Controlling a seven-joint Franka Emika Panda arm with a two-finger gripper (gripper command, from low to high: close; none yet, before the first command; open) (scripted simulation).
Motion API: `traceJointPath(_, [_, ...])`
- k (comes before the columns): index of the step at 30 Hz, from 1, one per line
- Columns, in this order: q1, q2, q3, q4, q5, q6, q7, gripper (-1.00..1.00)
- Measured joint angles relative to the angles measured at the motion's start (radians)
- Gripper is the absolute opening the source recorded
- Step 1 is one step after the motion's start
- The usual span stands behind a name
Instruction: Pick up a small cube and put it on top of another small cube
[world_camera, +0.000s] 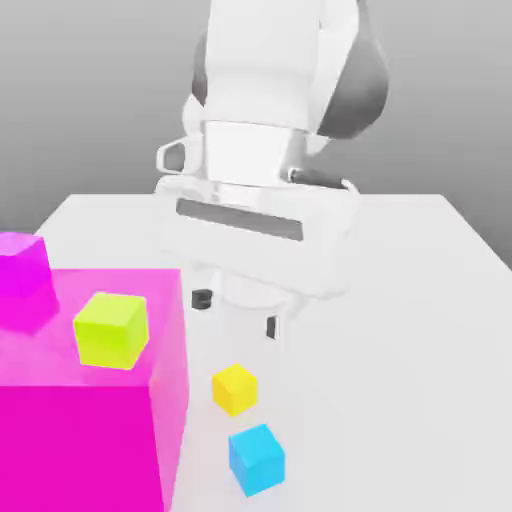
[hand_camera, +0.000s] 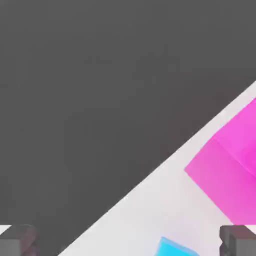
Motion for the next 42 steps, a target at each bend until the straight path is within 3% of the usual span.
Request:
traceJointPath(7, [0.018, 0.240, -0.016, -0.069, 0.008, 0.124, 0.253, 0.00])
traceJointPath(12, [0.081, 0.421, -0.096, -0.042, -0.069, 0.263, 0.334, 0.00])
traceJointPath(13, [0.093, 0.442, -0.109, -0.038, -0.078, 0.280, 0.341, -1.00])
traceJointPath(19, [0.099, 0.453, -0.116, -0.036, -0.081, 0.291, 0.344, -1.00])
traceJointPath(25, [0.048, 0.280, -0.045, -0.071, 0.013, 0.154, 0.273, -1.00])
traceJointPath(37, [0.047, -0.135, -0.073, -0.382, 0.192, 0.051, 0.106, -1.00])
traceJointPath(39, [0.051, -0.205, -0.091, -0.440, 0.207, 0.042, 0.086, -1.00])
traceJointPath(42, [0.023, -0.168, -0.084, -0.464, 0.172, 0.101, 0.105, -1.00])
